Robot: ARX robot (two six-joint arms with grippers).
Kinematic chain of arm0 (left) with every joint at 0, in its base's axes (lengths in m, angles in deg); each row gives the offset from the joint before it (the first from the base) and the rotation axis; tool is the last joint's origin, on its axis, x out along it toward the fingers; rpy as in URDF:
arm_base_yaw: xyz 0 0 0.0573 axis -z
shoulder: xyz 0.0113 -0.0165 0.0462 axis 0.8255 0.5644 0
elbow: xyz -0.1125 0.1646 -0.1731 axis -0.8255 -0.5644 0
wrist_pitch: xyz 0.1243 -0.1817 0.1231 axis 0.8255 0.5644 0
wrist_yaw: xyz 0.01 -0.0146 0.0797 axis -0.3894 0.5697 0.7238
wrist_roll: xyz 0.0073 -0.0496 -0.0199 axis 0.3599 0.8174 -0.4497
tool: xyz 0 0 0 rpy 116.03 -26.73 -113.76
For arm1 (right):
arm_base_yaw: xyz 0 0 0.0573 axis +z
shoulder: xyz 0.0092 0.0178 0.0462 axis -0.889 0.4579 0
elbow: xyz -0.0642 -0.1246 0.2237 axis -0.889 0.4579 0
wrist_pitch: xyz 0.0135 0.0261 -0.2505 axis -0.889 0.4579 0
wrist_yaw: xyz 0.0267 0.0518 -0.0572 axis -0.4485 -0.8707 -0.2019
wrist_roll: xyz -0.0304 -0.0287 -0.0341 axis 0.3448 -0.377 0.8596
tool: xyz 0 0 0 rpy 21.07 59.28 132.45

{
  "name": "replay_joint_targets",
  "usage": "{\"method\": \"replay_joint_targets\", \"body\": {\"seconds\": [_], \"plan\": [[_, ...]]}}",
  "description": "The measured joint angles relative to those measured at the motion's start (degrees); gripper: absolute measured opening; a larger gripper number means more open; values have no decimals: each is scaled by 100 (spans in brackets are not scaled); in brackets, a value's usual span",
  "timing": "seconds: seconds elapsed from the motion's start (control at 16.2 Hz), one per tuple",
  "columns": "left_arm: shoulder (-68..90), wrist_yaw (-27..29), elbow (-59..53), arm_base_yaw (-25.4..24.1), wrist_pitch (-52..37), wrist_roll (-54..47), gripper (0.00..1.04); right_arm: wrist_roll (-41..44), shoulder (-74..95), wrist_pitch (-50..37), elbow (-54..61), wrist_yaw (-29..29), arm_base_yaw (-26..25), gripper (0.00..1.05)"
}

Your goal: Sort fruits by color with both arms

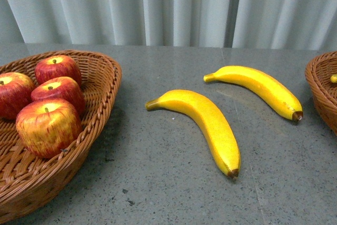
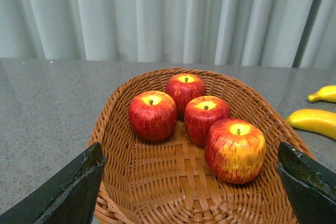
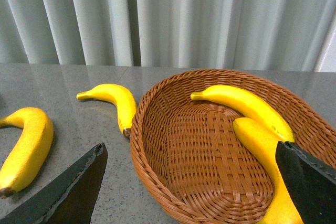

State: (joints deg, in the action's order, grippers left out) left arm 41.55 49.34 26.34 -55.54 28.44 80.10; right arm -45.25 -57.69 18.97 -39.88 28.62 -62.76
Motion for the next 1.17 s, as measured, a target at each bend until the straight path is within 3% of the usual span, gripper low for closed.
{"method": "replay_joint_targets", "body": {"seconds": [0.19,0.25,0.37,0.68,0.86,1.17], "plan": [[0,0,0,0,0,0,98,-992,581,-487,-122,-1576,-601,98],[0,2,0,0,-2,2,98,-1095,920,-885,-267,-1714,-581,98],[0,0,0,0,-2,0,98,-1126,1996,-1875,-623,-1585,-352,98],[0,0,0,0,-2,0,98,-824,5386,-3919,-2216,-1047,881,98],[0,0,0,0,-2,2,98,-608,7228,-3709,-3552,-706,1401,98],[0,0,0,0,-2,0,98,-424,8308,-2500,-5226,-625,2251,98]]}}
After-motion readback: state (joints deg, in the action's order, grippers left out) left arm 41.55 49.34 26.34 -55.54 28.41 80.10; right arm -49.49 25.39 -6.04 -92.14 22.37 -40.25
